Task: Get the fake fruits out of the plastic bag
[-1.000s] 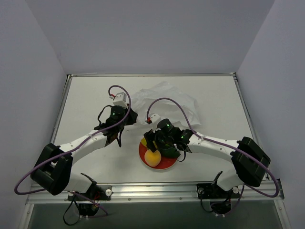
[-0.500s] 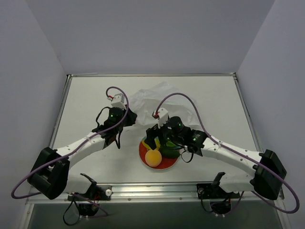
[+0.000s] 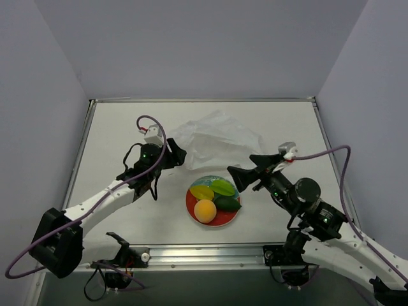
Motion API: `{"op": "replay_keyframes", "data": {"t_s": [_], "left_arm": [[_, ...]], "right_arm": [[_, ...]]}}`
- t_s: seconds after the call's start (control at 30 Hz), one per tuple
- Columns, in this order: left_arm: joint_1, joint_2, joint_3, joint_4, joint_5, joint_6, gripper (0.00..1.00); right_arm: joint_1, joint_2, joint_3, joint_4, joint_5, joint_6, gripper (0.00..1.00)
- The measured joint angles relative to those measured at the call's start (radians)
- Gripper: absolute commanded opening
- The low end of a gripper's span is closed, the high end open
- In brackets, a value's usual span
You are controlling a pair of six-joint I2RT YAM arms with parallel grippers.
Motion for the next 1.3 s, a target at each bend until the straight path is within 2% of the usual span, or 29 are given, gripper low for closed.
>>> {"op": "replay_keyframes", "data": {"t_s": [0.13,0.17,0.2,0.47,0.9,1.1,1.3], "left_arm": [[0.000,-0.048,0.001,-0.050,-0.007,0.002,0.69],[0.000,-0.061,0.003,-0.066,-0.008,0.005,0.87],[0.000,-0.073,0.006,-0.084,-0.010,0.014,0.94],[0.000,-0.193,0.098,-0.254,-0.017,0.021,0.94],[0.000,-0.539,0.270,-0.622,-0.096,0.162,0.94],[0.000,-0.661,0.284,-0.690,-0.170,0.235,0.94],[0.000,-0.669,0.266,-0.709,-0.196,0.262,0.94]], "right_arm": [[0.000,-0.120,-0.038,-0.021,0.098,0.026,1.00],[0.000,-0.145,-0.049,-0.035,0.124,0.033,1.00],[0.000,-0.166,-0.058,-0.049,0.142,0.040,1.00],[0.000,-0.334,-0.077,-0.128,0.272,0.083,1.00],[0.000,-0.584,-0.073,-0.220,0.444,0.157,1.00],[-0.001,-0.597,-0.059,-0.262,0.532,0.185,1.00],[-0.001,-0.597,-0.059,-0.282,0.569,0.199,1.00]]}}
